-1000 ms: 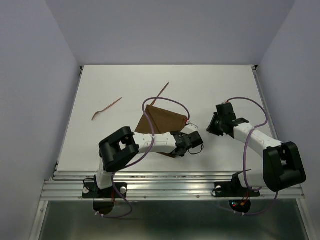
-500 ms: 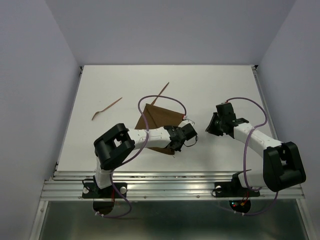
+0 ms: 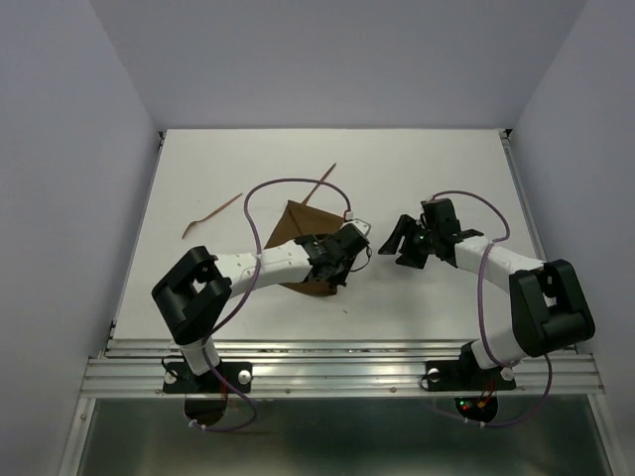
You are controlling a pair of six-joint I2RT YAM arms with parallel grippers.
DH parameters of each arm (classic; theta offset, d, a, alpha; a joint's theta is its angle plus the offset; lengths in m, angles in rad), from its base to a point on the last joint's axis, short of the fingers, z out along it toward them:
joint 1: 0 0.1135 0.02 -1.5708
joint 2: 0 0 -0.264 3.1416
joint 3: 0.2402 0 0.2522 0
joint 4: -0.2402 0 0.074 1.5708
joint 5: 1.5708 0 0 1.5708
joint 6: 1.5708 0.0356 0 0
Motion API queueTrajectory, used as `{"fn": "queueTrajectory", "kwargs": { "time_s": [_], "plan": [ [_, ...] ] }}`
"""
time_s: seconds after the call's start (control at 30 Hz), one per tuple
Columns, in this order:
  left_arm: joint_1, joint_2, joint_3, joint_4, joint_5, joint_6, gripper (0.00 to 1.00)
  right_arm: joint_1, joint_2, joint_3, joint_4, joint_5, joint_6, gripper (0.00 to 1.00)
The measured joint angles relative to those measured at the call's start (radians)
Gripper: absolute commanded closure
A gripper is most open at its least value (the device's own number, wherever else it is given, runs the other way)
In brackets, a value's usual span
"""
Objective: Fold the napkin into a case and place the utensils inside
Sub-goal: Pick up the upper triangle-folded napkin from the center of the board.
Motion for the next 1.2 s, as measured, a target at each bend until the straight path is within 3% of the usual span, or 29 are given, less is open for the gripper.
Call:
{"fn": "queueTrajectory", "kwargs": {
  "time_s": [0.3, 0.73, 0.93, 1.07, 1.2],
  "plan": [
    [0.027, -0.048, -0.024, 0.034, 0.045, 0.004, 1.0, 0.061, 0.204, 0.111, 0.134, -0.111, 0.092, 0.34],
    [0.027, -0.048, -0.034, 0.054, 0.072, 0.003, 1.0, 0.085, 0.373, 0.151, 0.349, -0.2, 0.232, 0.39],
    [0.027, -0.048, -0.034, 0.053, 0.072, 0.003, 1.0, 0.085, 0.436, 0.197, 0.387, -0.212, 0.256, 0.55],
    [0.027, -0.048, -0.034, 0.053, 0.072, 0.004, 1.0, 0.085, 0.47, 0.226, 0.386, -0.199, 0.26, 0.79],
    [0.029, -0.048, -0.034, 0.052, 0.072, 0.004, 1.0, 0.085, 0.476, 0.229, 0.378, -0.179, 0.255, 0.96]
  ]
}}
